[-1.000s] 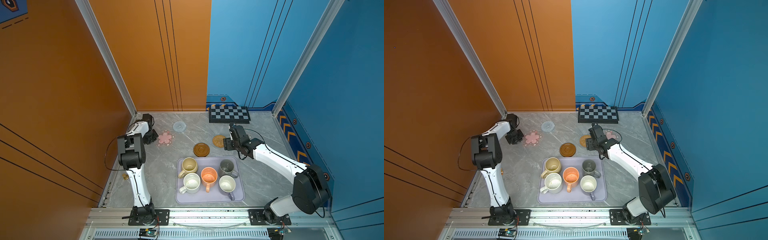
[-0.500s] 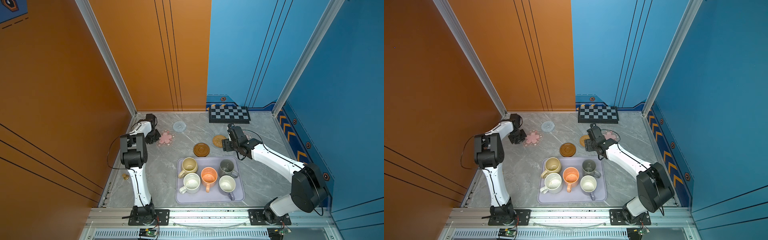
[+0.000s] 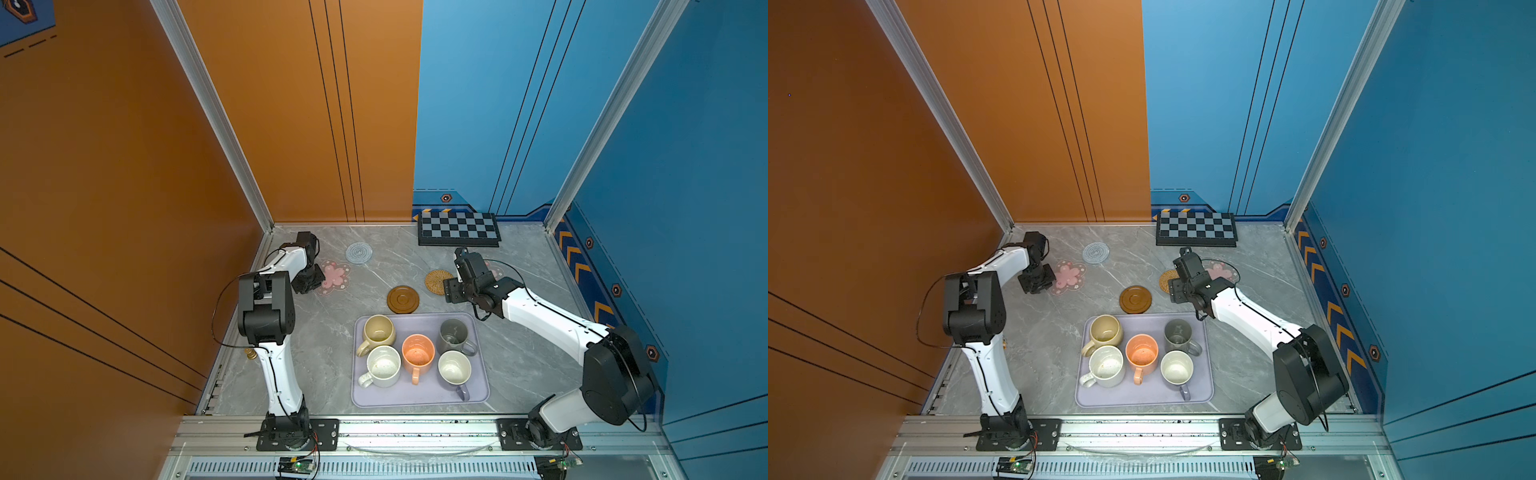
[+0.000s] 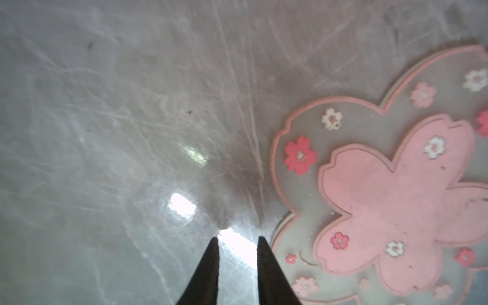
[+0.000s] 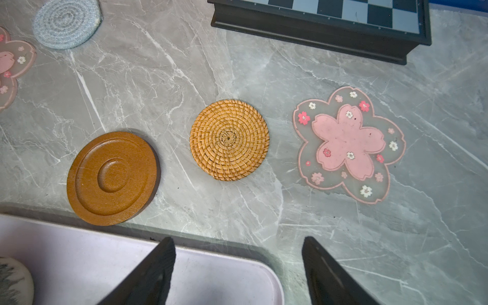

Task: Place cups on coasters
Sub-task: Rotate the coaster at the top-left of the table, then move the coaster to the top-center of the table.

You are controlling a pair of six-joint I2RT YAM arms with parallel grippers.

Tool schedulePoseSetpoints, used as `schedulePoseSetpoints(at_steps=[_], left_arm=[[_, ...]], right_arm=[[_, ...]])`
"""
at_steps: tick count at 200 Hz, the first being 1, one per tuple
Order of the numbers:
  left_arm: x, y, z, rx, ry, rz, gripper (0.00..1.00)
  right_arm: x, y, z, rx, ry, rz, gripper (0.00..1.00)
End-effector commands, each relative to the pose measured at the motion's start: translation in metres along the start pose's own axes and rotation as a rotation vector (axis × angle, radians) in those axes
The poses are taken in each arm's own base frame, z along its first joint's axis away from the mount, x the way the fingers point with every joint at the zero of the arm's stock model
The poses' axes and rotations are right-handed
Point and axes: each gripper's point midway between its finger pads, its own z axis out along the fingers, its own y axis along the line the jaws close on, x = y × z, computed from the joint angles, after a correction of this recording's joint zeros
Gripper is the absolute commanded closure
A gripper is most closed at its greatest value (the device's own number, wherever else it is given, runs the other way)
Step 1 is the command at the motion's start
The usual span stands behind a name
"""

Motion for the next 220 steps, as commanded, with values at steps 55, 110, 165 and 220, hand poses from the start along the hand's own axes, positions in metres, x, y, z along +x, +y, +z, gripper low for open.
schedulePoseSetpoints(at_steps=[55,110,165,220], left_arm=[[-0.019,-0.019,-0.089,0.133,-0.143,0.040,0.72],[0.008,-0.064,-0.097,0.245,-0.095,0.170,0.72],[0.019,-0.080,-0.105,0.328,-0.053,0.155,0.72],[0.019,-0.080,-0.118,0.381,-0.051,0.159,0.72]], right_arm=[[0.003,0.023,0.000,-0.052,0.017,-0.035,0.31],[0.002,0.060,0.012,-0.117,0.060,-0.082,0.34],[0.011,0.107,0.044,-0.186,0.150,-0.149,0.63],[0.033,0.143,0.068,-0.257,0.248,-0.173,0.71]])
